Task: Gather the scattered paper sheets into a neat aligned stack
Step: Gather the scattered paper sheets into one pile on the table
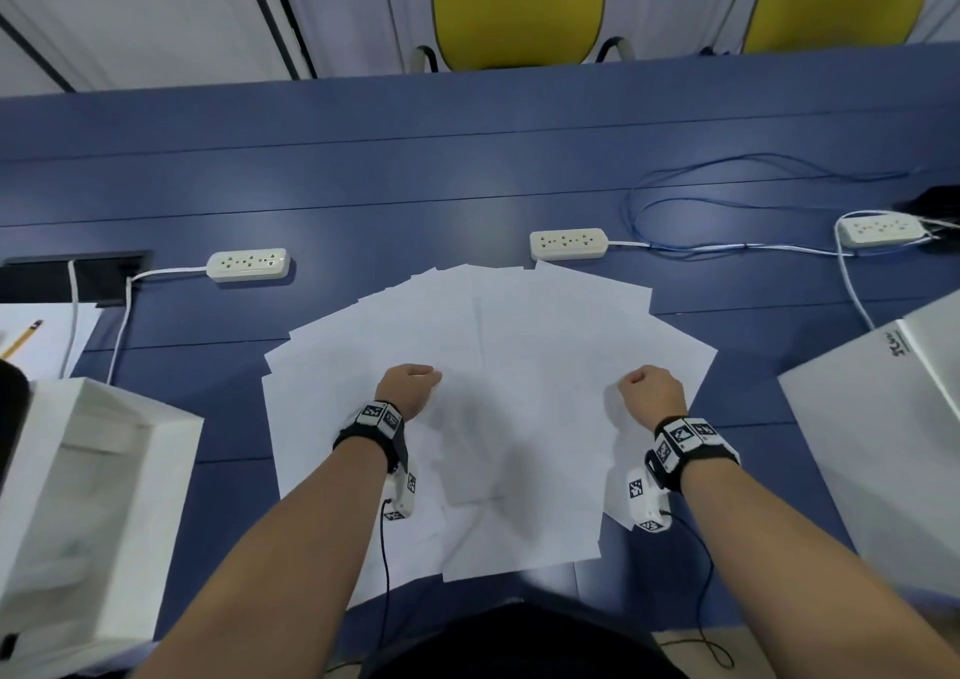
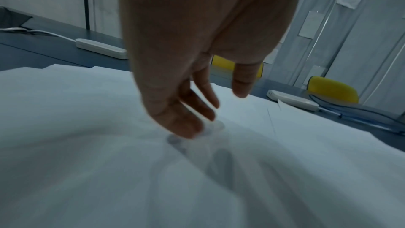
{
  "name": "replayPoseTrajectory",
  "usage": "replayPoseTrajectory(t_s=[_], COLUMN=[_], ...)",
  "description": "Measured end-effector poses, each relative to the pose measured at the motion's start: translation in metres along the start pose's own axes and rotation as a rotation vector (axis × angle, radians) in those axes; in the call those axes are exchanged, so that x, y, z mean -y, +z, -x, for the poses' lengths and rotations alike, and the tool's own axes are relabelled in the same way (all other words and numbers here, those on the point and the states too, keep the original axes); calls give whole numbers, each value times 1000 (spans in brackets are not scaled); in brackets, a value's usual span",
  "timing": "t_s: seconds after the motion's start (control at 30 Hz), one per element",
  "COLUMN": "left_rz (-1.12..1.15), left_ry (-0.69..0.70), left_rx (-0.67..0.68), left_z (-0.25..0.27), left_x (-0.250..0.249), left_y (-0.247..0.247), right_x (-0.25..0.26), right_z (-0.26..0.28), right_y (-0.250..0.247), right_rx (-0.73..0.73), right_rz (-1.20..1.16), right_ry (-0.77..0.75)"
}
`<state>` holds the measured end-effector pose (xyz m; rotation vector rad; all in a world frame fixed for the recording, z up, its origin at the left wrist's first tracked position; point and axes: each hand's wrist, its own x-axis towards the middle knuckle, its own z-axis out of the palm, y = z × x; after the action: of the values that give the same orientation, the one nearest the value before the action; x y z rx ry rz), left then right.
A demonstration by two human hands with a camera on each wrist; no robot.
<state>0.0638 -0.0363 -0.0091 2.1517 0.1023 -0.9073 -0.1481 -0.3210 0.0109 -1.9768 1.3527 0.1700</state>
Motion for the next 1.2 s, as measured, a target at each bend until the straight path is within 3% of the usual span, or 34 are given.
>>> replayPoseTrajectory(t_s=[0.13,0.33,0.43,0.53,0.7,0.9,1.03,1.13,1.2], left_rz=[-194,-351,-369,-368,-239,-192,-314,-417,-456], left_ry=[-84,-202,-216,-182,-55,49,24,-114,-186], left_rx=[-137,-191,-194,-183,-74,16,-122,-270,-278], left_z=[-11,-21,-17,-14,-7,-3,-17,-34,-43], left_x=[-3,-10,-15,-18,-20,-24,-17,-9,-5], left_y=[-11,-10,0,14,48,55,11,-31,-46], right_x=[-11,-15,-13,-7,9,20,13,-2,-8], right_z=[-22,-39,-42,-40,-26,-23,-35,-52,-63], right_y=[-6,-11,-10,-2,25,35,18,0,-7], right_rx=[-35,-139,-126,-76,-37,66,-11,-93,-116], right_rz=[2,117,133,165,210,44,-95,-154,-174], right_ry=[93,326,395,351,138,-19,25,95,142])
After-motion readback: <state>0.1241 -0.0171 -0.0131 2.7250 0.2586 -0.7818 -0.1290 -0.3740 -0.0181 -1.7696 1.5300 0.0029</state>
